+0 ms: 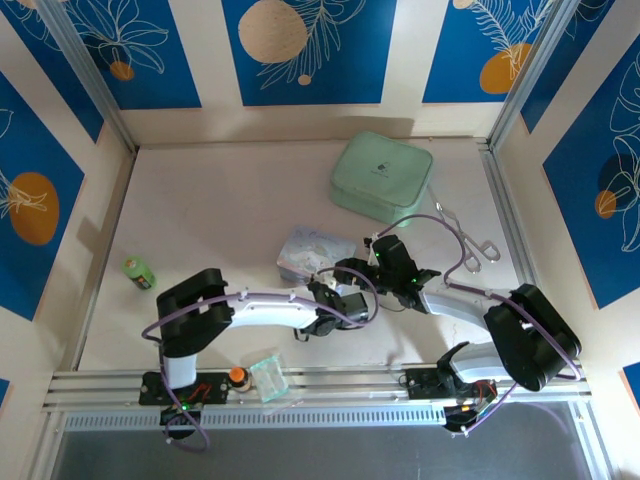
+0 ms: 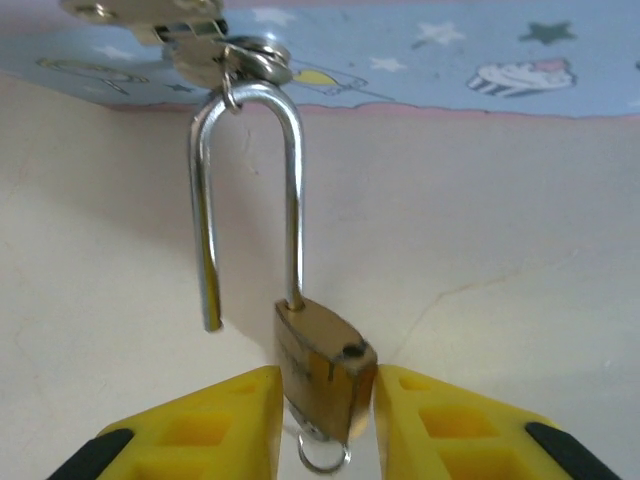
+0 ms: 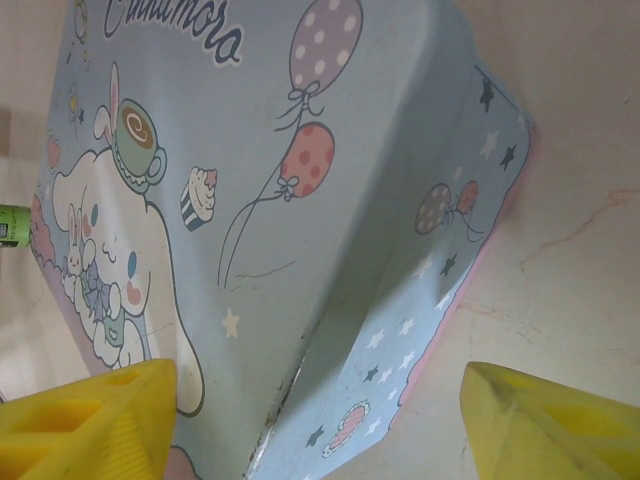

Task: Unlock the padlock with the key

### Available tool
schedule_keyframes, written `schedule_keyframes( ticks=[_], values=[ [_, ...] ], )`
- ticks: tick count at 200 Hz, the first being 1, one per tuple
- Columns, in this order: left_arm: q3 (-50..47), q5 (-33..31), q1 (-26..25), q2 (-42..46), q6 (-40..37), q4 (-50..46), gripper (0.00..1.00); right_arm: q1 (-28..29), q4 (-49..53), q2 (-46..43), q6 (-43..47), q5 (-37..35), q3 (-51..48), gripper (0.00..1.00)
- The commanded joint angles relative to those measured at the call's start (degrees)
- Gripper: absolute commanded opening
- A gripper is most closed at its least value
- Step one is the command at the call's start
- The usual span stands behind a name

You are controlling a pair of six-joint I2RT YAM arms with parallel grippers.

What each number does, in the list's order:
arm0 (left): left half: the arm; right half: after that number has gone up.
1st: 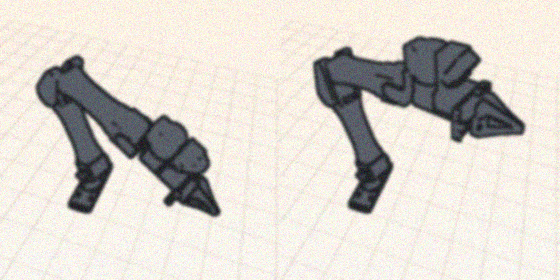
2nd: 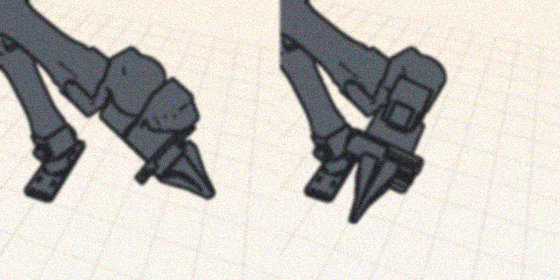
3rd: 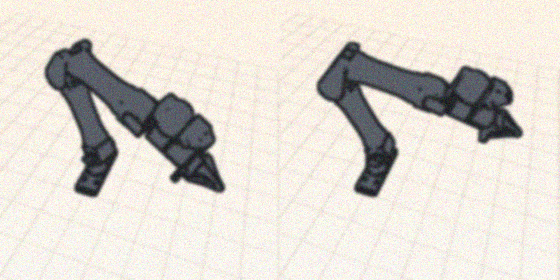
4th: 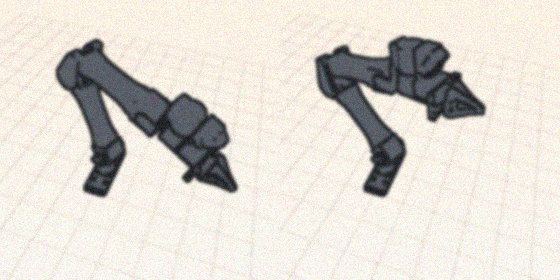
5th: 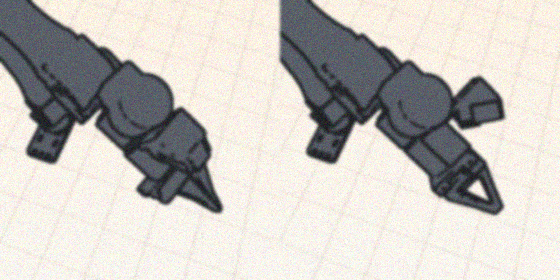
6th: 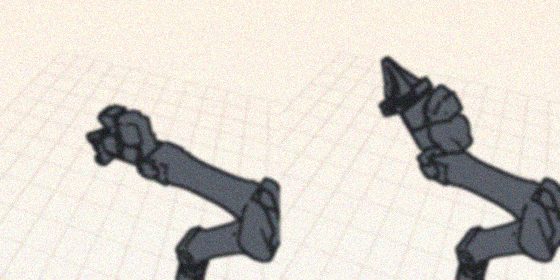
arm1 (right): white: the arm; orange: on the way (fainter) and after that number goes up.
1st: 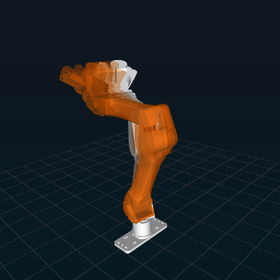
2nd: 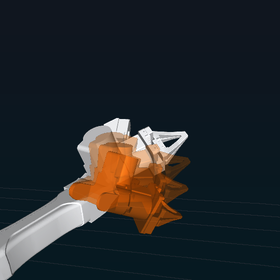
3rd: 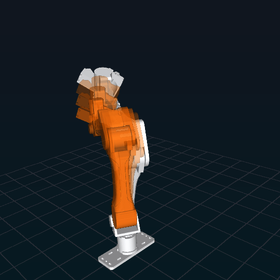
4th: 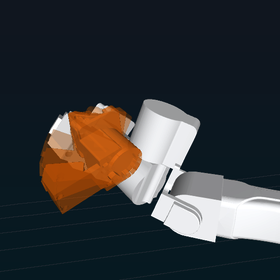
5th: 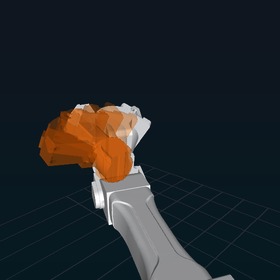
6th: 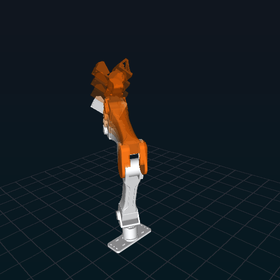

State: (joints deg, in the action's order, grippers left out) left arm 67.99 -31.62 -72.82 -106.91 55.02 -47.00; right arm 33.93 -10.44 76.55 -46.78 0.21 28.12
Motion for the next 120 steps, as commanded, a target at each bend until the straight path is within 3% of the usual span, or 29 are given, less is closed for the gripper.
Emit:
schedule_keyframes(
  ticks=[1, 37, 45, 60, 71, 108, 120],
  values=[
    [1.4, 0.8, -0.8, -0.8, -0.8, 0.2, 0.29, -0.3, 5.8, 0.7, 0.3, -1.9, -2.0, 0.73],
    [-1.3, 1.1, -0.9, 2.3, -2.6, 4.4, 0.33, -0.4, 5.8, -0.5, 1.0, -1.7, -1.7, 0.73],
    [-2.8, 1.1, -0.8, 4.5, -3.9, 6.7, 0.38, -0.5, 5.9, -1.4, 1.5, -1.7, -1.6, 0.73],
    [-5.5, 2.1, 0.1, 9.4, -6.6, 11.4, 0.64, -0.9, 6.0, -3.4, 3.0, -0.8, -1.3, 0.74],
    [-6.8, 3.0, 1.1, 12.8, -8.6, 13.9, 0.76, -1.3, 5.9, -5.0, 4.3, 0.0, -1.2, 0.74],
    [-10.7, 6.3, 6.4, 25.5, -14.4, 20.4, 0.94, -3.0, 7.9, -11.8, 7.4, 2.4, -1.0, 0.77],
    [-11.6, 7.7, 9.4, 28.9, -15.2, 20.8, 0.97, -3.2, 9.9, -14.3, 7.5, 1.8, -1.0, 0.85]
  ],
)
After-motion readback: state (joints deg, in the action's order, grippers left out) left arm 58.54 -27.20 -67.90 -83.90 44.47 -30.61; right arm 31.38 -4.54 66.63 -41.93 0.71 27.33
